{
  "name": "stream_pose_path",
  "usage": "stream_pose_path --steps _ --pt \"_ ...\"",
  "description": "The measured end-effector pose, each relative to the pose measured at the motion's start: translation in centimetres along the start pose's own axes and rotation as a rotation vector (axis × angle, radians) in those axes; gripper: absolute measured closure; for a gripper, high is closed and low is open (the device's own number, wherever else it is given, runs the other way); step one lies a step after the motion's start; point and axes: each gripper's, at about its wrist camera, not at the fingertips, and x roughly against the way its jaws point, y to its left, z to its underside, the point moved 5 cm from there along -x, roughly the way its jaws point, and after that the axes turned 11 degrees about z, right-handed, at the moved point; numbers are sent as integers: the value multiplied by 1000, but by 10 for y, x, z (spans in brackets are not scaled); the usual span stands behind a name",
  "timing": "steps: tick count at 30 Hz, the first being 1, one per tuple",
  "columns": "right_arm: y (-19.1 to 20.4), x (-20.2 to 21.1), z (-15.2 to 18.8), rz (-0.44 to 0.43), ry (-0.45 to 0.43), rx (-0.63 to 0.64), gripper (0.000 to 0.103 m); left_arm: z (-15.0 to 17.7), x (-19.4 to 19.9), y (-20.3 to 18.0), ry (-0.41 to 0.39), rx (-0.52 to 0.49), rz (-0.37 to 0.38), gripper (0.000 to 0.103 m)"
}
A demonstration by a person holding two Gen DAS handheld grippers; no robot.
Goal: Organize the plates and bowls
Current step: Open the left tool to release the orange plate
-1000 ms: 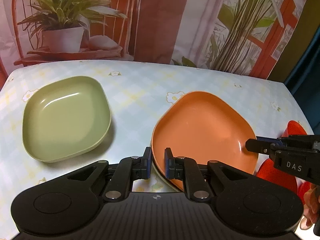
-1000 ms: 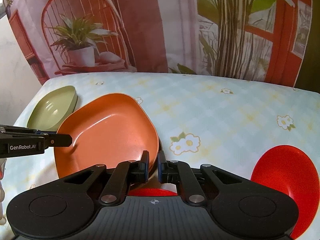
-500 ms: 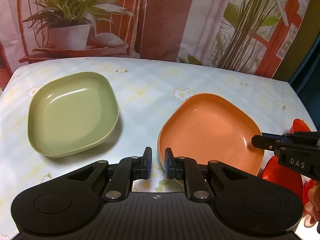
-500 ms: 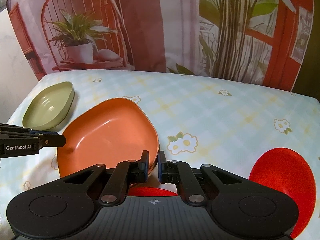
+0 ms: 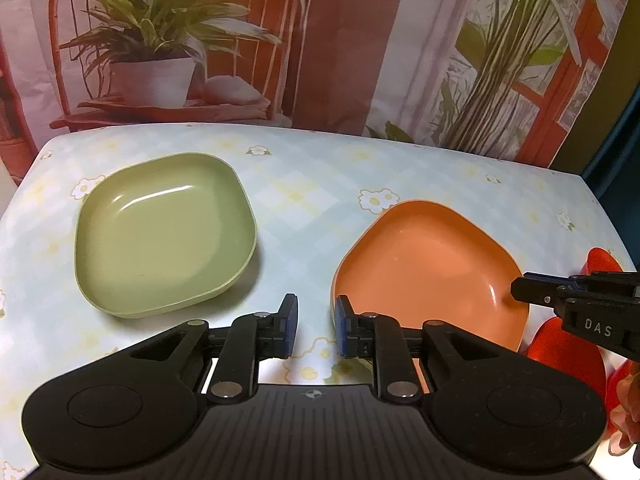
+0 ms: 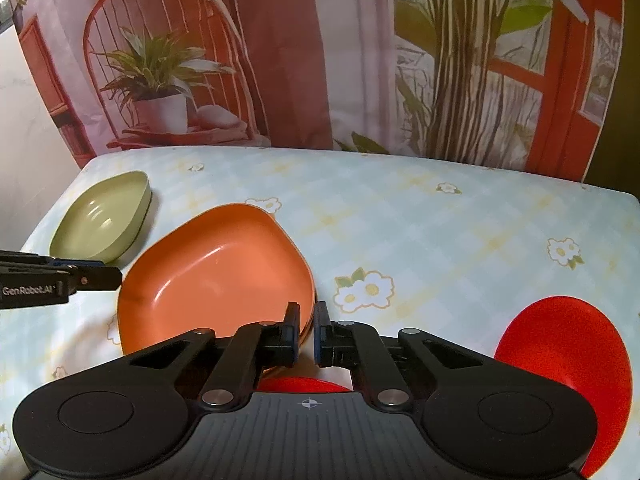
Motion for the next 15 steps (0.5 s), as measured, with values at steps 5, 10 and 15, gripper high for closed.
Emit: stream_pose_path --steps 5,10,15 --pt "1 -3 1 3 3 -5 97 -1 2 2 -6 9 -5 82" --pt "3 2 -4 0 -8 -15 83 -9 19 14 -24 13 0 79" --pt "18 15 -26 -42 -59 5 82 -29 53 51 -93 42 -40 65"
